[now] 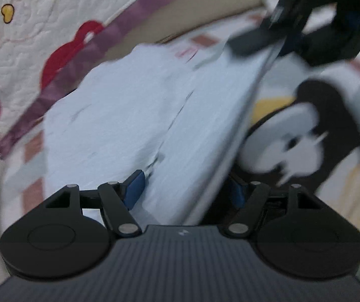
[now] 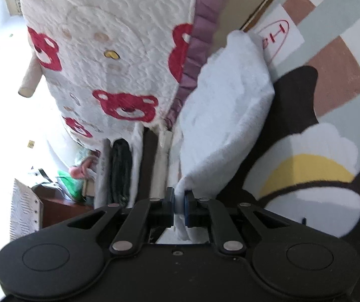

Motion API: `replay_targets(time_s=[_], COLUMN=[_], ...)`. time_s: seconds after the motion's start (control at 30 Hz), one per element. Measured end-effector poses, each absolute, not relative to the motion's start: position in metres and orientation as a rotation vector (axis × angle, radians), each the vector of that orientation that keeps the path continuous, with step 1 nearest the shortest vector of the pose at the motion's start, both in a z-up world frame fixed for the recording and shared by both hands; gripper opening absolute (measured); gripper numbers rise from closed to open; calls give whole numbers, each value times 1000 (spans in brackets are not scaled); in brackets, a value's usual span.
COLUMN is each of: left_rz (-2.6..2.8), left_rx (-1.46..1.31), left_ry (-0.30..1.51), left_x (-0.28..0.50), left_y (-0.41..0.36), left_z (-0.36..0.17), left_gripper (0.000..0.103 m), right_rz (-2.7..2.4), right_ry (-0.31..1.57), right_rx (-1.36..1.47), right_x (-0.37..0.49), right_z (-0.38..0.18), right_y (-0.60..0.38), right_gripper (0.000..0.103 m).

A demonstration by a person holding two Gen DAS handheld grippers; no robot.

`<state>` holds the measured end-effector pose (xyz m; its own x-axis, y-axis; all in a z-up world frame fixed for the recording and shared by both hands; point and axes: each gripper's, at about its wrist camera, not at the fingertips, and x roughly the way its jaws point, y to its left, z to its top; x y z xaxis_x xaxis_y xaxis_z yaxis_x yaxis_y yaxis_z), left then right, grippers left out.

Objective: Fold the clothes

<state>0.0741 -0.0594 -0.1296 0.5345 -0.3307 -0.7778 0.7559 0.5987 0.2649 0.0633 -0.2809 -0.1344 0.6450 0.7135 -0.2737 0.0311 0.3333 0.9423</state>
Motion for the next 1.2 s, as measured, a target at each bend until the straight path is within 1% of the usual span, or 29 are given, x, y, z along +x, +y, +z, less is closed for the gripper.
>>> replay_targets(time_s=[0.03, 0.07, 0.1, 0.13, 0.17, 0.23, 0.33, 0.43, 0.53, 0.63, 0.73, 0.8, 1.03, 1.07, 1.13, 1.17, 1.2], left_rz=[-677, -660, -647, -642, -638, -640, -744, -874, -1004, -1131, -1212, -1266, -1366, -1365, -1347, -1339, -1332], left_rx=[669, 677, 672, 637, 601, 538, 520, 600, 679, 755, 756, 768, 840, 832, 796, 758, 708], left_ry=[741, 733, 722, 708, 694, 662, 588, 601, 612, 624, 697, 725, 781, 792, 815, 835, 858], left_x=[75, 76, 76, 76, 75, 72, 51, 15, -22, -55, -46, -36, 15, 26, 46, 54, 62], left_y=[-58, -56, -53, -48, -43, -34, -30, -39, -48, -56, -61, -66, -79, -81, -82, -81, -79], left_z=[-131, -129, -125, -117, -108, -90, -63, -54, -46, -39, -46, -45, -21, -16, -9, -8, -8], left_gripper=[57, 31, 18, 10, 8, 8, 8, 8, 8, 8, 9, 9, 9, 12, 14, 19, 22], right_rz=[508, 511, 516, 528, 543, 586, 640, 690, 683, 617, 544, 524, 527, 530, 529, 527, 526], right_ry=[769, 763, 757, 751, 744, 710, 655, 618, 632, 661, 688, 681, 672, 667, 658, 655, 651], right_rx=[1157, 1155, 1153, 1148, 1139, 1116, 1088, 1050, 974, 1066, 1175, 1196, 967, 949, 928, 919, 909], right_x=[63, 63, 63, 62, 61, 50, 26, -8, -49, -94, -111, -106, -49, -40, -27, -21, -16], right_z=[-134, -133, -131, -130, -127, -120, -106, -80, -61, -78, -104, -108, -71, -66, -62, -60, -58], right_y=[-282, -284, -285, -285, -286, -288, -296, -312, -324, -329, -334, -337, -341, -342, -343, -344, -345], right_gripper=[10, 10, 10, 10, 10, 10, 9, 9, 9, 9, 9, 9, 9, 9, 9, 9, 9])
